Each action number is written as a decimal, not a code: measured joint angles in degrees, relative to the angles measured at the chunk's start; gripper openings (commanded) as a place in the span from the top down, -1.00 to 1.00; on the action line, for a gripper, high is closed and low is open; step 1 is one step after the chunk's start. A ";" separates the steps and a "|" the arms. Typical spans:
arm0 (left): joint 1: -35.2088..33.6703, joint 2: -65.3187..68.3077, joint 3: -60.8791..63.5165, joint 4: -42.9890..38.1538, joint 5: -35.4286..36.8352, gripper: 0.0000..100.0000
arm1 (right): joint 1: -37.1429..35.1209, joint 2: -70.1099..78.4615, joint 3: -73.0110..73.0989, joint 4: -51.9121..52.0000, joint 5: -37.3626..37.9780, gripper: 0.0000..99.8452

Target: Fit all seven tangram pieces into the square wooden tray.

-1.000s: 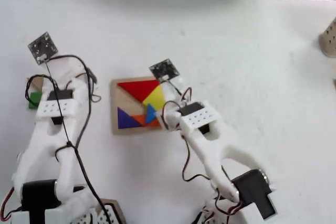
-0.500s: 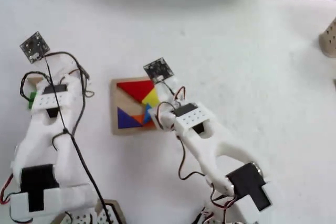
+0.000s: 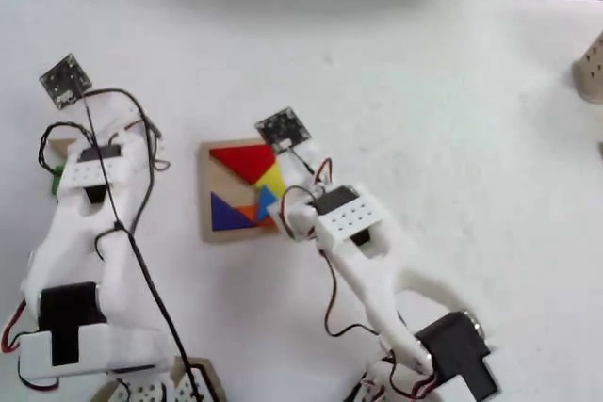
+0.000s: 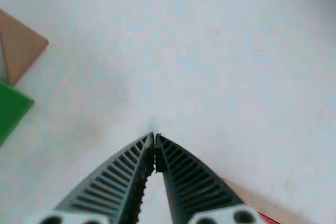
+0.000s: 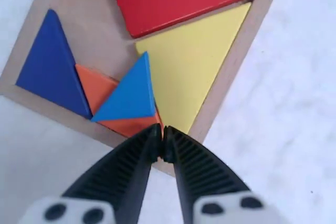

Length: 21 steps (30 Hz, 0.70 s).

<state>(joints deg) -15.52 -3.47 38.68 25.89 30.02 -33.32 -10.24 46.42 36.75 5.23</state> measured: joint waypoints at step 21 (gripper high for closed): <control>0.00 0.00 0.00 0.00 0.00 0.95 | 0.79 6.59 -2.99 -4.40 0.00 0.96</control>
<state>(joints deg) -15.52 -3.47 38.68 25.89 30.02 -32.53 -3.65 43.43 32.35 5.23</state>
